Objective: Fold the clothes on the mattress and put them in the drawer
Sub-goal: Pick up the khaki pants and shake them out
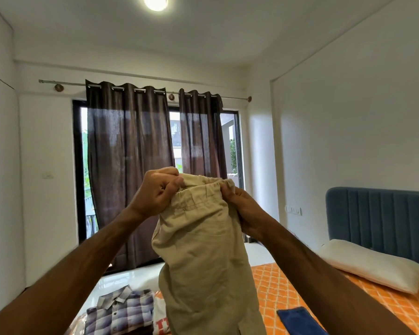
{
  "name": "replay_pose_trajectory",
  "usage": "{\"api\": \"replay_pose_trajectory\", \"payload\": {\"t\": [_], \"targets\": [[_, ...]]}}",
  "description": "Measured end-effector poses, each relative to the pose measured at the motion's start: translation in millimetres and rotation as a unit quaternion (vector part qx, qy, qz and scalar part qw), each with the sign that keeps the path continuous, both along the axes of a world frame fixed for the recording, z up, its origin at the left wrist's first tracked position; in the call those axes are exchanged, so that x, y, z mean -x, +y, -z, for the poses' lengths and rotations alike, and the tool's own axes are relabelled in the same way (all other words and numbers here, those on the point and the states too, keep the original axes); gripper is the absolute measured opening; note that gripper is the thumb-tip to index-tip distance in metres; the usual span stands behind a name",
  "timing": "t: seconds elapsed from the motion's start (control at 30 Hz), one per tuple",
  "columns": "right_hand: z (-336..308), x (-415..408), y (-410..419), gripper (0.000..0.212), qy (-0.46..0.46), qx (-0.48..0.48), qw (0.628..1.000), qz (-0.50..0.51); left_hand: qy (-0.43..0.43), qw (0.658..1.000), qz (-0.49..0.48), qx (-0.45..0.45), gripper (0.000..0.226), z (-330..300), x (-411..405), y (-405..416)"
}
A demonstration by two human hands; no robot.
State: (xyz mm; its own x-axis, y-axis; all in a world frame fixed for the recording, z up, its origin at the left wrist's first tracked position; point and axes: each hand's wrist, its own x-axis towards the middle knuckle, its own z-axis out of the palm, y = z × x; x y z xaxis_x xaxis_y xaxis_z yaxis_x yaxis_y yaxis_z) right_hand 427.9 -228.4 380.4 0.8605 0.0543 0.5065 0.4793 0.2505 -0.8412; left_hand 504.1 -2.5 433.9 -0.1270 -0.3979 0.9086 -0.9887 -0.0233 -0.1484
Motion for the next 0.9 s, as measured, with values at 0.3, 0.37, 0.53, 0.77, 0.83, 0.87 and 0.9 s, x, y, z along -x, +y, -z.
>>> {"api": "replay_pose_trajectory", "payload": {"t": [0.3,0.37,0.53,0.77,0.83,0.87,0.9], "targets": [[15.5,-27.3,1.8,0.035,-0.086,0.054,0.975,0.199,0.088,0.968,-0.099,-0.214,0.035,35.6,-40.5,17.9],[17.5,-31.2,0.9,0.030,-0.093,0.055,0.969,0.224,0.149,0.975,-0.076,-0.148,0.038,40.8,-45.9,16.5],[14.8,-34.2,7.6,0.025,-0.143,-0.003,0.946,0.290,0.362,0.930,0.069,-0.010,0.067,42.5,-48.8,9.2],[-9.9,-53.1,10.9,0.051,-0.092,-0.042,0.942,0.321,0.590,0.804,0.043,0.064,0.077,41.7,-62.4,-8.1],[-16.2,-63.1,9.9,0.037,-0.065,-0.041,0.936,0.344,0.620,0.781,-0.009,0.076,0.058,48.9,-58.9,-25.5],[-21.8,-66.2,9.1,0.035,-0.054,-0.034,0.935,0.349,0.614,0.782,-0.022,0.102,0.050,46.2,-55.2,-34.4],[-26.7,-65.8,8.0,0.033,-0.050,-0.014,0.931,0.363,0.602,0.787,-0.031,0.129,0.045,42.8,-53.0,-41.9]]}}
